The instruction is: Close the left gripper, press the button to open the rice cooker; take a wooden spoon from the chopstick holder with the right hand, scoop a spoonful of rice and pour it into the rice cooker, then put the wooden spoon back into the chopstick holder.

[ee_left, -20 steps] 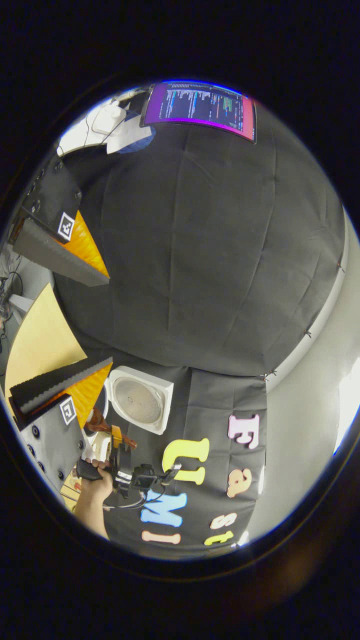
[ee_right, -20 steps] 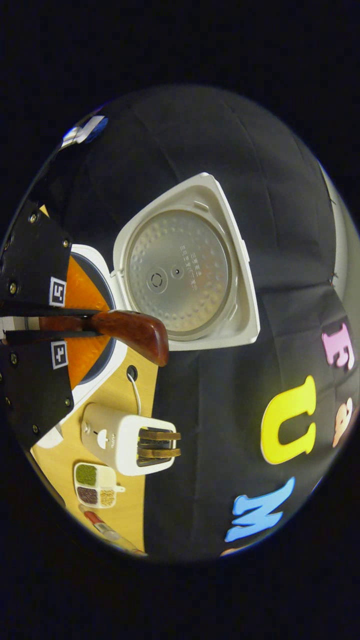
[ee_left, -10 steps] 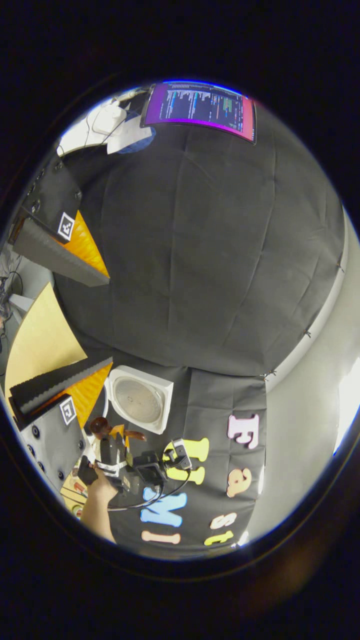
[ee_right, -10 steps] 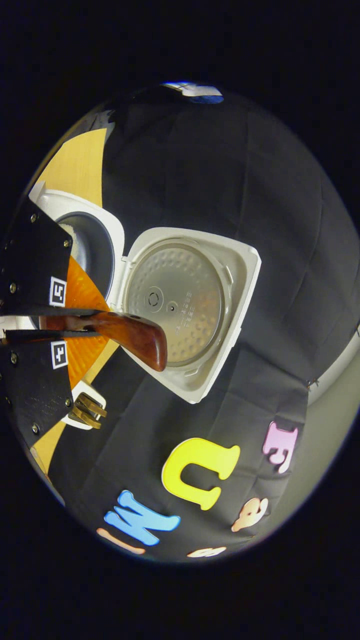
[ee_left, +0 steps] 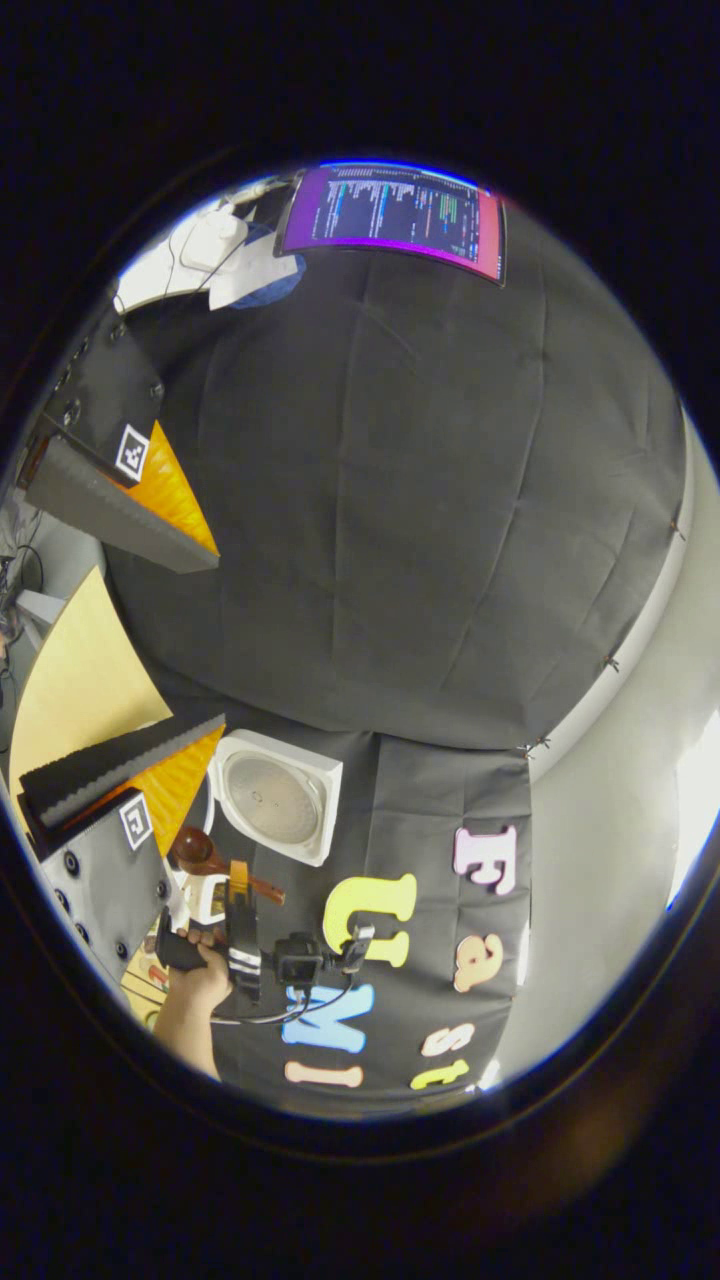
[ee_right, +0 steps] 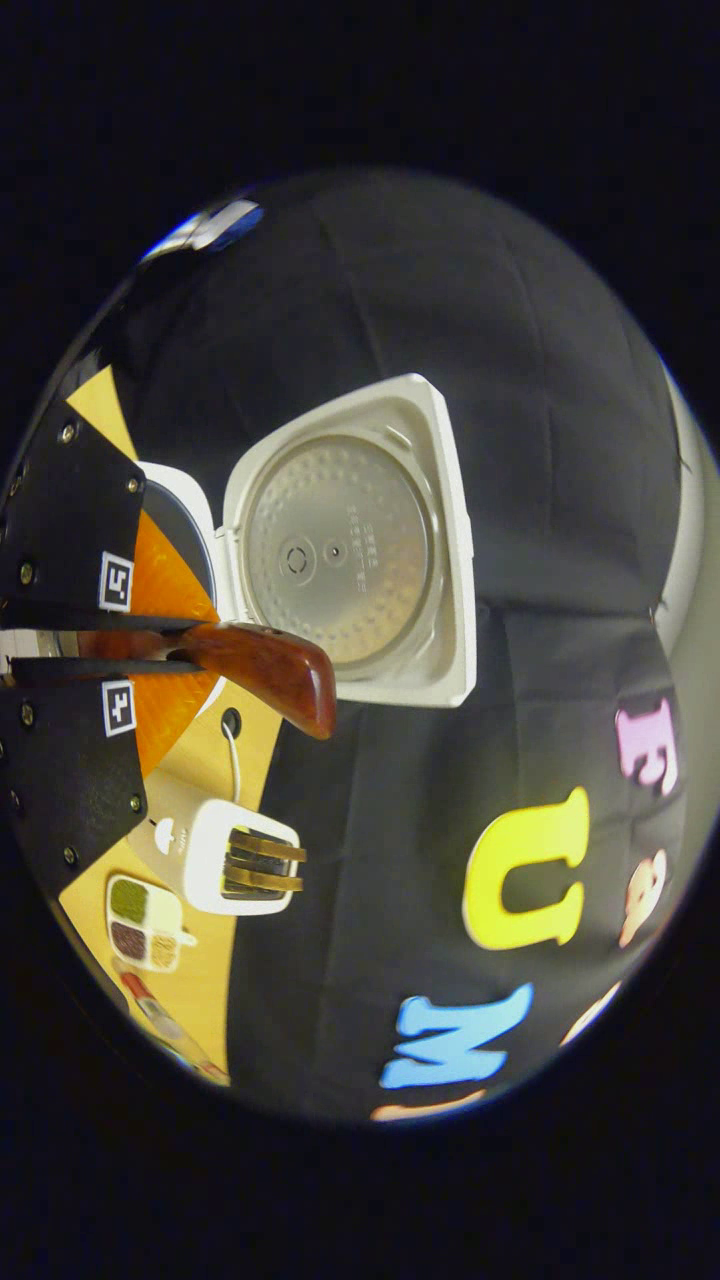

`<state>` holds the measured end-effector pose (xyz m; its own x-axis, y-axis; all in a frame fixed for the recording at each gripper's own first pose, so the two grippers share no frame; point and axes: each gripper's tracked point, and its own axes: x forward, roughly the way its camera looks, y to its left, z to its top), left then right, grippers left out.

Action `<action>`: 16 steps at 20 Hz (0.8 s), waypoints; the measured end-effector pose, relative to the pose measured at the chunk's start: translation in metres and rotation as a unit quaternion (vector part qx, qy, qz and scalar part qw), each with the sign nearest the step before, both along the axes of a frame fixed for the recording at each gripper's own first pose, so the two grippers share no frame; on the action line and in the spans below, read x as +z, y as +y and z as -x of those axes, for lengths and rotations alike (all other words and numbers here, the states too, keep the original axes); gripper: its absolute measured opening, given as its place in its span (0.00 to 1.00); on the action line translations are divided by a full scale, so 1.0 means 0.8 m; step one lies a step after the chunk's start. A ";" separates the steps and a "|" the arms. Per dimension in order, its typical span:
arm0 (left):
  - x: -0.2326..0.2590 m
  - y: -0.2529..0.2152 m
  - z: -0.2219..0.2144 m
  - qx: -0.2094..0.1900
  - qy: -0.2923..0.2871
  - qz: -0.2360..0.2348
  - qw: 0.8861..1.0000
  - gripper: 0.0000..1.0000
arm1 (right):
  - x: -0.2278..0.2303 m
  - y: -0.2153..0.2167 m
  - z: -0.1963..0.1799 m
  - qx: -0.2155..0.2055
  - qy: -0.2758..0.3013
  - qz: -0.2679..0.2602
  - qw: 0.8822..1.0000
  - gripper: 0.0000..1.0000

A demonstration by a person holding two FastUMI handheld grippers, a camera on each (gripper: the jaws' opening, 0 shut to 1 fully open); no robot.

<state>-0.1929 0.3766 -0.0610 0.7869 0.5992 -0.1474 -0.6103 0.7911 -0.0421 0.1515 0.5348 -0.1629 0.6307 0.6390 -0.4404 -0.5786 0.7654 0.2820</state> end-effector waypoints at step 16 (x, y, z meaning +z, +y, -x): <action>0.044 -0.096 -0.092 -0.083 -0.023 -0.026 0.996 0.99 | 0.105 -0.178 -0.011 -0.125 0.059 -0.183 0.973 0.11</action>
<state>-0.1192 0.2996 -0.0258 0.8806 0.4669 -0.0811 -0.4700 0.8823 -0.0239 0.1607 0.3924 -0.0787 0.7456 0.5994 -0.2912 -0.3334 0.7139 0.6158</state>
